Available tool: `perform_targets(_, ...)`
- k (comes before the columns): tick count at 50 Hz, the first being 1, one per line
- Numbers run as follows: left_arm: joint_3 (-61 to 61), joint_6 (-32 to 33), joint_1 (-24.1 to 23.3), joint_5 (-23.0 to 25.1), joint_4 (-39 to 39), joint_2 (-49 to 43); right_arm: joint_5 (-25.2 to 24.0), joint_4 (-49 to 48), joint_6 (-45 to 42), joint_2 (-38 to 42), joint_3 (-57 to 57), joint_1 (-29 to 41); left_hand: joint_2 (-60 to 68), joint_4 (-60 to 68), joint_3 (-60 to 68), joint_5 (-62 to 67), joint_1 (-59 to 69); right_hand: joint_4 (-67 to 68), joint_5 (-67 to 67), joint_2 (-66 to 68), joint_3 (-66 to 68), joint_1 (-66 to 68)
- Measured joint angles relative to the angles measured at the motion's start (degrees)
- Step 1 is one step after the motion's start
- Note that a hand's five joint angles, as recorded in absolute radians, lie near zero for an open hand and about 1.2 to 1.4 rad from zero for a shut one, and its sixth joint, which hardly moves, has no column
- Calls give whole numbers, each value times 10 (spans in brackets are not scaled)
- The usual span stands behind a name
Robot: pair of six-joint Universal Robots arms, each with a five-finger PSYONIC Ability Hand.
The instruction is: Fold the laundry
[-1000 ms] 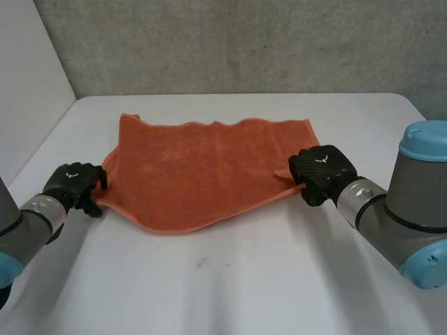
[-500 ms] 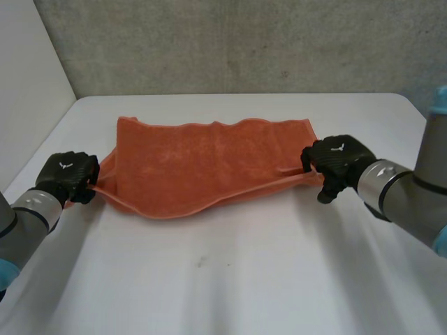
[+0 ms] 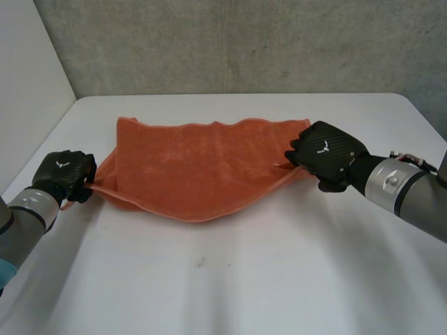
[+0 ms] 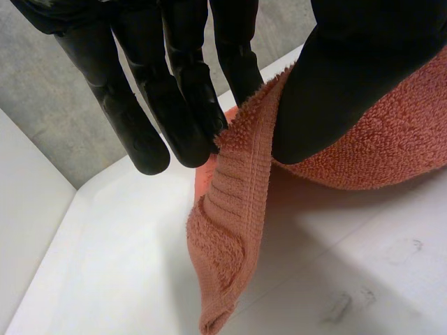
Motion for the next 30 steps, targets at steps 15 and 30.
perform_targets(15, -1, 1, 0, 0, -2, -1, -55, 114, 28, 20, -132, -8, 0, 0, 0, 0, 0, -95, -96, -103, -97, -75)
perform_targets(30, -1, 1, -3, 1, -3, -1, -44, 174, -13, 130, -212, 3, 0, 0, 0, 0, 0, -95, -97, -103, -97, -75)
